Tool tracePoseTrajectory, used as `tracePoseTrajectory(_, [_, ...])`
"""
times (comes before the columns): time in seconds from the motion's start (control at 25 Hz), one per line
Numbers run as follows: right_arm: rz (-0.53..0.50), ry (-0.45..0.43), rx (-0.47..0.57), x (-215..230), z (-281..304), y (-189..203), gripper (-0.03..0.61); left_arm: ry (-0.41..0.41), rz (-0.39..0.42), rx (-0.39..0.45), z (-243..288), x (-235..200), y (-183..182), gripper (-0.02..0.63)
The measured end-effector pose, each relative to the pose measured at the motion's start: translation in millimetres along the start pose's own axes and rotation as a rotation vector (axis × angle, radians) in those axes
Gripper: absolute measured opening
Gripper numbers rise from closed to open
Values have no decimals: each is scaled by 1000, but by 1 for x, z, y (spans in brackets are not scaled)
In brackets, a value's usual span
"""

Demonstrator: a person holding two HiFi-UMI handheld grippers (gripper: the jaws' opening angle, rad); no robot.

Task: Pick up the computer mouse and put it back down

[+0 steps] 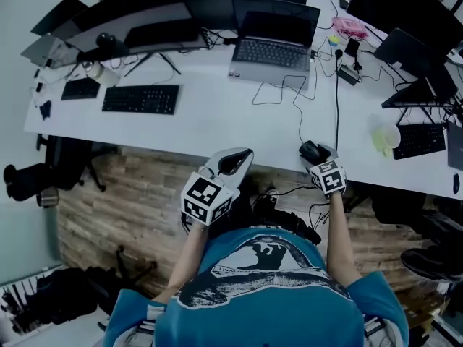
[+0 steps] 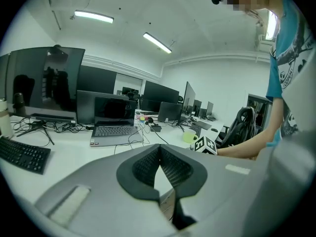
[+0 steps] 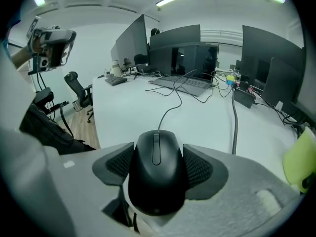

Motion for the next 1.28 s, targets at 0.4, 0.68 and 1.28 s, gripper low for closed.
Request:
tracePoseTrajectory(0.4, [6, -3, 86, -8, -17, -16, 342, 2, -6, -3, 3, 15, 5, 12])
tracePoseTrajectory(0.68, [-3, -69, 259, -33, -54, -46, 295, 18, -35, -55, 5, 35, 21, 12])
tracePoseTrajectory(1.28, [144, -150, 477, -94, -100, -80, 152, 38, -27, -66, -15, 26, 25, 12])
Point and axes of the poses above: the fingertips, and each gripper's own axes: z forward along the fingers, x to its right, y out of its underside, the point moved 8 cm from there along -z, backward along the fingers, and after that the axes turned 1 degree about -x, right-handed, at the moved point
